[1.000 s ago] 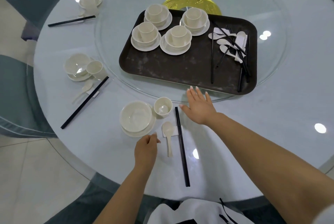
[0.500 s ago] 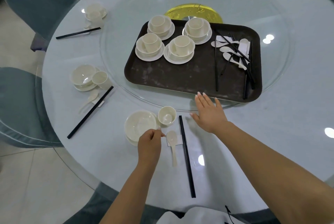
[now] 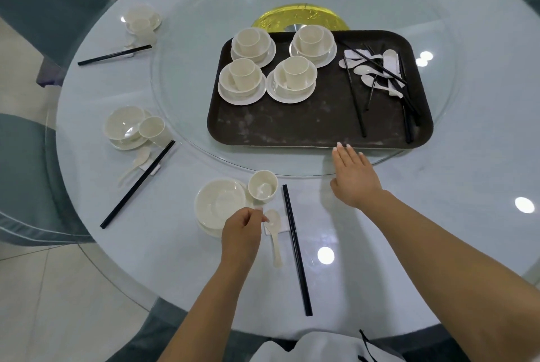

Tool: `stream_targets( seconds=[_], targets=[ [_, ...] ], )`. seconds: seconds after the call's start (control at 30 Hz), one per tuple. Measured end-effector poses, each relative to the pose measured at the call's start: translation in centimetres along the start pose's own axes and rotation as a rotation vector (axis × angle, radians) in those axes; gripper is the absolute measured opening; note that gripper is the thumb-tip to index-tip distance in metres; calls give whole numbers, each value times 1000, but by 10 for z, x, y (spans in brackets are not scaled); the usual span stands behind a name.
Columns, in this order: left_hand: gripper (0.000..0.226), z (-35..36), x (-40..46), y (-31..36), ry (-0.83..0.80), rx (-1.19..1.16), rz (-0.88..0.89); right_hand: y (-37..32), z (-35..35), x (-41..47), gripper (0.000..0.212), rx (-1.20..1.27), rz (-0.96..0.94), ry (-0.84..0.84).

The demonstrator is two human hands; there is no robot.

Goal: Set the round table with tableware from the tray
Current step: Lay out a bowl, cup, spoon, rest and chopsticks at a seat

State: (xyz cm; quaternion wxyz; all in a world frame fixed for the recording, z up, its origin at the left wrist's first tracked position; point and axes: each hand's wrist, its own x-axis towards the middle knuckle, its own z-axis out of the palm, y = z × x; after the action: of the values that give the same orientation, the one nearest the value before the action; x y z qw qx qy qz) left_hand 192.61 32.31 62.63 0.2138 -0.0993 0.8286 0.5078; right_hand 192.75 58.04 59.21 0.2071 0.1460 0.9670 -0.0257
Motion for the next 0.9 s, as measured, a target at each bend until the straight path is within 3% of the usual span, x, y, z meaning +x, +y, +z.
stream_targets(
  seconds=[0.27, 0.57, 0.9],
  targets=[
    [33, 1, -6, -1, -10, -6, 9, 14, -14, 3, 69, 56, 197, -20],
    [33, 7, -9, 5, -4, -19, 0, -20, -19, 12, 71, 113, -60, 32],
    [33, 22, -13, 6, 5, -29, -47, -1, -17, 13, 70, 166, -15, -9]
  ],
)
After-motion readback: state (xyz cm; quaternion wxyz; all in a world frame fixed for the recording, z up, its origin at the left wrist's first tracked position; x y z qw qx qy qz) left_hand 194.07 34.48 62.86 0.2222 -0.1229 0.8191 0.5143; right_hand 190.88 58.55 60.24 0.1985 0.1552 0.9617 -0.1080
